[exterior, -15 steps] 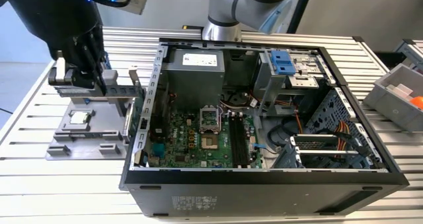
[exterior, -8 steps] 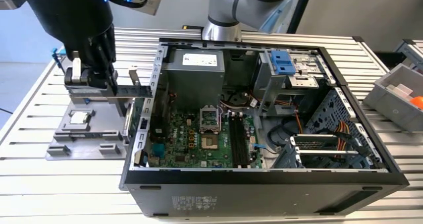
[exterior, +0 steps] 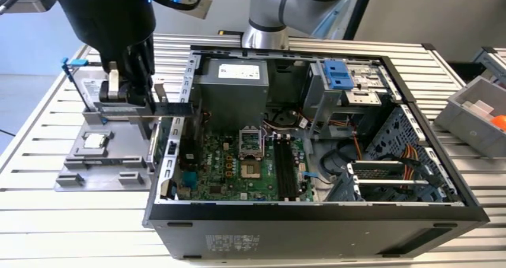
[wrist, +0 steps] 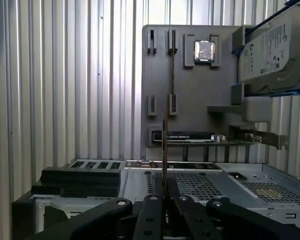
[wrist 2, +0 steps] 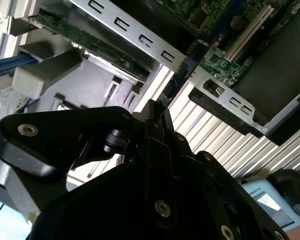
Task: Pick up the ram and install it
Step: 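Pick up the ram and move it above insertion slot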
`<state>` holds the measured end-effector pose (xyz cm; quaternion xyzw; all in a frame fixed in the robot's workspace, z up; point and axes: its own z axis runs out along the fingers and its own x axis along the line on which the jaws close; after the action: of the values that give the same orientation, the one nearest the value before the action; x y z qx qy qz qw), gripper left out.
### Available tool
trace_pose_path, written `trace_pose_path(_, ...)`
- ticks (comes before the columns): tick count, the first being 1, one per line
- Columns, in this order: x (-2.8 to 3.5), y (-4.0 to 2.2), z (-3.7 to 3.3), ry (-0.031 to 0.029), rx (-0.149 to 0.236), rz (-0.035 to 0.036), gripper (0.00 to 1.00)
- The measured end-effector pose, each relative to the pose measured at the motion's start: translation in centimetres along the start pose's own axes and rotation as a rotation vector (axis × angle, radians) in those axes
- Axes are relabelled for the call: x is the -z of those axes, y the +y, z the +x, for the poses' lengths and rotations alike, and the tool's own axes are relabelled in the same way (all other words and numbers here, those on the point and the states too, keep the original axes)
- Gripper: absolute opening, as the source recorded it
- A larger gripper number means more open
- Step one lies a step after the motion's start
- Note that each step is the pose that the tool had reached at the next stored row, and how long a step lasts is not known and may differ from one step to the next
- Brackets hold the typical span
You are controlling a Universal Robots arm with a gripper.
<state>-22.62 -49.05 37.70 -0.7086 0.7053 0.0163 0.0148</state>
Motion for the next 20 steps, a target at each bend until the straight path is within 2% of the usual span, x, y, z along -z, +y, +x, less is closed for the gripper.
trace_pose_path(12, 0.01, -3.03, 0.01, 0.0001, 0.000, -0.0001, 0.00)
trace_pose_path(15, 0.01, -3.69, 0.02, 0.0000, 0.000, -0.0001, 0.00)
trace_pose_path(20, 0.01, -4.47, 0.02, 0.0000, 0.000, -0.0001, 0.00)
